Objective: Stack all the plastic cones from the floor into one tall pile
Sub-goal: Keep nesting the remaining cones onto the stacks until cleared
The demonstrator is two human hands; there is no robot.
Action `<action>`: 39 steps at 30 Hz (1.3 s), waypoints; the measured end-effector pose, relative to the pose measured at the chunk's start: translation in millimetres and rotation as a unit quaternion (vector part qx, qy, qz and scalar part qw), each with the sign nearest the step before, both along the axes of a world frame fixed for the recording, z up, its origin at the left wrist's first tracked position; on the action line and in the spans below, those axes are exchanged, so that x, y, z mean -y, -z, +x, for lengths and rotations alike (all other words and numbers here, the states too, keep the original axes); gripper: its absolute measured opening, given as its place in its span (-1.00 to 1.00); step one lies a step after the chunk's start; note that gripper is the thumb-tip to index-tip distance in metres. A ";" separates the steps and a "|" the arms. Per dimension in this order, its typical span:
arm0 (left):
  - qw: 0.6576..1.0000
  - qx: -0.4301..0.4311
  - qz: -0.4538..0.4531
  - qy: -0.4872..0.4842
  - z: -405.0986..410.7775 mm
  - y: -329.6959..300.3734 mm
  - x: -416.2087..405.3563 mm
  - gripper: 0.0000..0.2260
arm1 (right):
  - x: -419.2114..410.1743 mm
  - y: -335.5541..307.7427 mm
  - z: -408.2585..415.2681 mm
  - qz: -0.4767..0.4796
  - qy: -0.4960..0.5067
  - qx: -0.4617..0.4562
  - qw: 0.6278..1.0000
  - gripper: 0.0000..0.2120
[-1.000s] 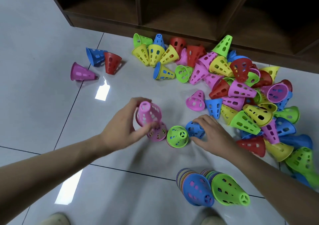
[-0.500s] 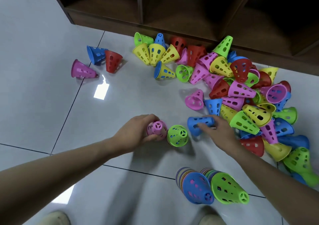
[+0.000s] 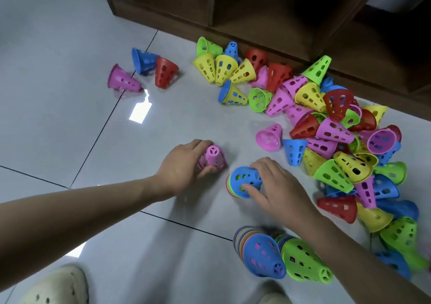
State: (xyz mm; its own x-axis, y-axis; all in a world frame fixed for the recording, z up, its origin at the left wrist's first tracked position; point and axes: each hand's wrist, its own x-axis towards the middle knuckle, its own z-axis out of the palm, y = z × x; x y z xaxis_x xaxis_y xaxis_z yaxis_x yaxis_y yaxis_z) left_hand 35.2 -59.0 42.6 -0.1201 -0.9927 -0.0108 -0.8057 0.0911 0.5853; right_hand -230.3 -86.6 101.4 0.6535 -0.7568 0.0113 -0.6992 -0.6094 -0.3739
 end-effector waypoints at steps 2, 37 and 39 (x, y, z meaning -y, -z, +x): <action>0.999 -0.030 0.022 0.010 7.8 -2.8 4.3 -0.51 | 0.2 10.1 -1.4 0.010 -0.017 -0.037 0.999 -0.62; 0.987 0.036 0.042 -0.153 120.1 9.2 169.6 -0.60 | 27.8 -12.1 -43.2 0.308 0.131 0.154 0.930 -0.48; 0.990 0.031 0.046 -0.132 113.7 11.5 164.4 -0.59 | 26.3 -12.8 -45.8 0.311 0.132 0.149 0.929 -0.50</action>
State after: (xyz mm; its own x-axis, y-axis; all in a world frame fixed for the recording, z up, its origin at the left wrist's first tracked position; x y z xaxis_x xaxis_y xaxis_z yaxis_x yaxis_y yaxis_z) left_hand 148.9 -223.4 31.1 0.1462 -0.9840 -0.1017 -0.8288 -0.1780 0.5305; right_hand -276.0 -112.9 114.1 0.4816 -0.8115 -0.3309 -0.6025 -0.0324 -0.7975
